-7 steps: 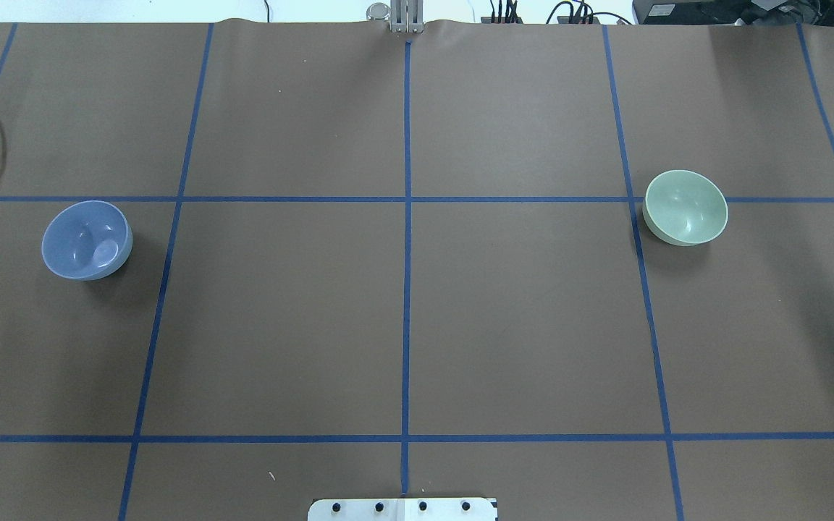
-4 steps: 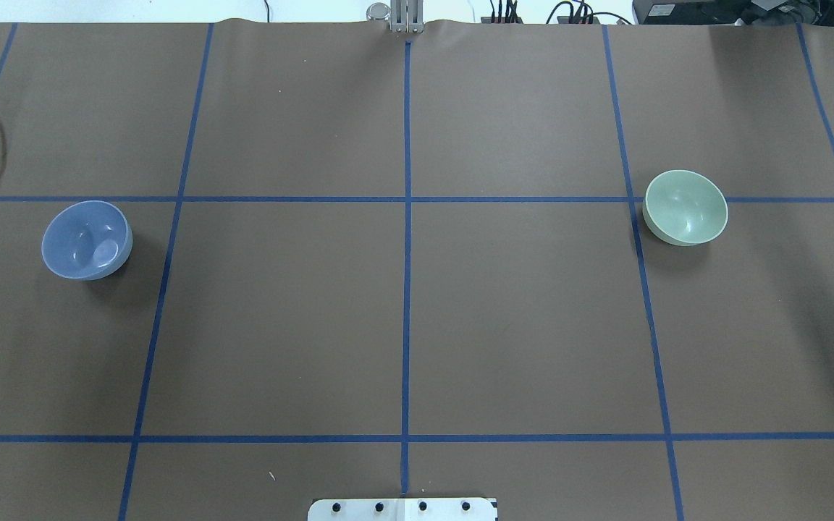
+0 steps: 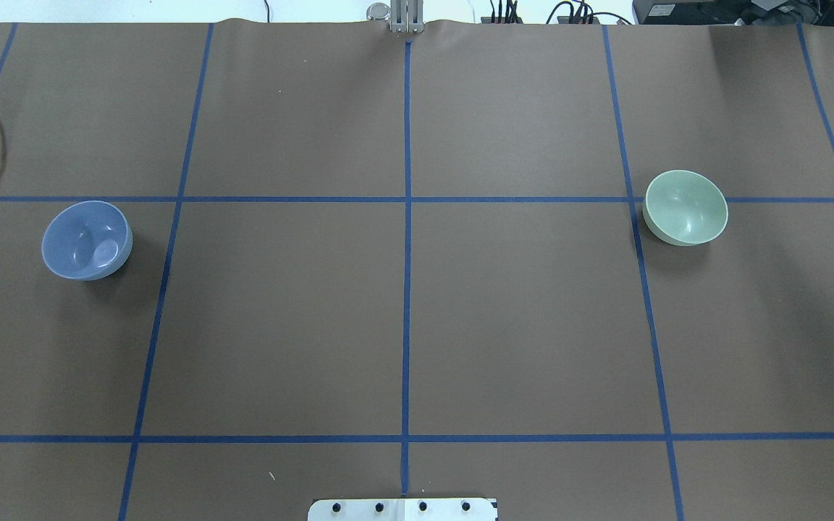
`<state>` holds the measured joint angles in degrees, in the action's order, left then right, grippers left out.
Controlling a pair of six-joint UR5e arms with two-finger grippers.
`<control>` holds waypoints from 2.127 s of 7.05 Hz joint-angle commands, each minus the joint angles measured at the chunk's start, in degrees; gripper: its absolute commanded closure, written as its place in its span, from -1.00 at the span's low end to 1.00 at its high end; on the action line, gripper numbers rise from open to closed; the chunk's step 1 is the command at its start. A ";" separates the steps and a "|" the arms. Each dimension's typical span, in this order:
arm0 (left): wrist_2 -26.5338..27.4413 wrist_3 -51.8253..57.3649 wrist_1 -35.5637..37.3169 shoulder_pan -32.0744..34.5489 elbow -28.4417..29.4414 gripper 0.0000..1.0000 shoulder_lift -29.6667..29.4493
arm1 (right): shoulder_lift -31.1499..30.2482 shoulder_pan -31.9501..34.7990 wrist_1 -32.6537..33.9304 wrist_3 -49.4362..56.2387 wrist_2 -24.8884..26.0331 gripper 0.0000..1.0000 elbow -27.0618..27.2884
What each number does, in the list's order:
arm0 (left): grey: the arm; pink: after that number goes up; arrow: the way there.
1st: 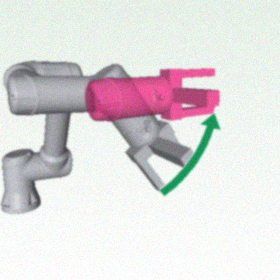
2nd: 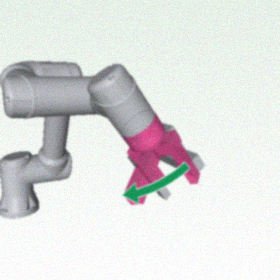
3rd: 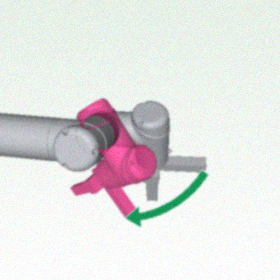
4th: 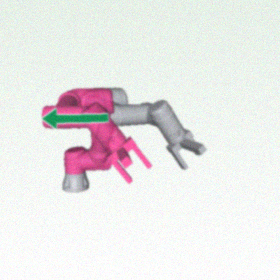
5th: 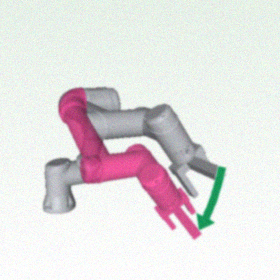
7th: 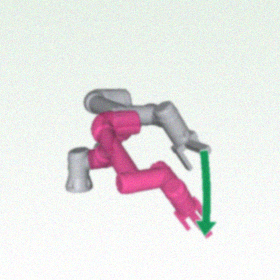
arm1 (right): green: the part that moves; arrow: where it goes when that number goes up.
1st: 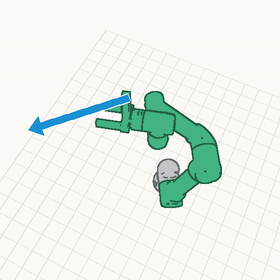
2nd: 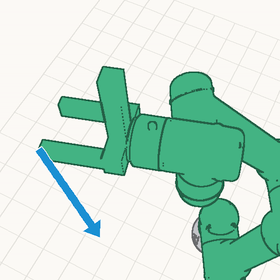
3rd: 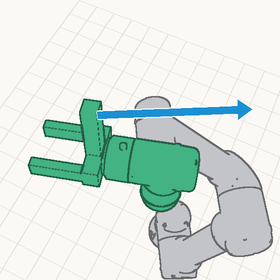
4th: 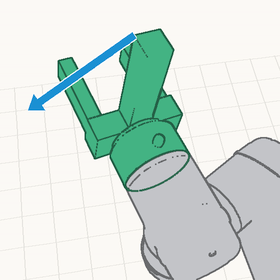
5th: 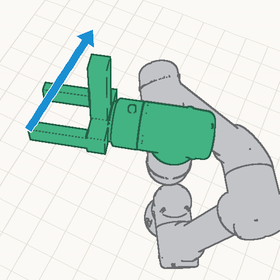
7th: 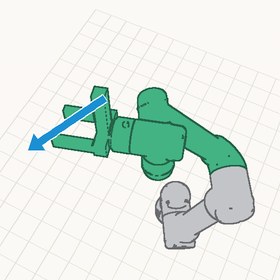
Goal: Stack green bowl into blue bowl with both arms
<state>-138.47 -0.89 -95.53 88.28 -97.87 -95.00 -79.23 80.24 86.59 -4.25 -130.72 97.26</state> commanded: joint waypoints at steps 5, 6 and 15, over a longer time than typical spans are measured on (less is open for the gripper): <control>10.12 -22.46 -12.88 -20.56 2.49 -0.98 -1.59 | 4.44 -10.18 -0.11 -4.54 4.51 -1.00 -0.76; 12.50 -25.28 -16.58 -24.34 5.20 -0.97 -1.59 | 4.44 -10.19 -0.11 -4.54 4.51 -1.00 -0.67; 8.25 -26.62 -24.36 -29.13 7.10 1.00 -2.12 | 4.35 -10.19 -0.02 -4.63 4.60 -1.00 -0.76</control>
<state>-127.50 -27.00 -120.32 59.13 -88.65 -97.22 -74.88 70.01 86.57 -8.87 -126.19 96.50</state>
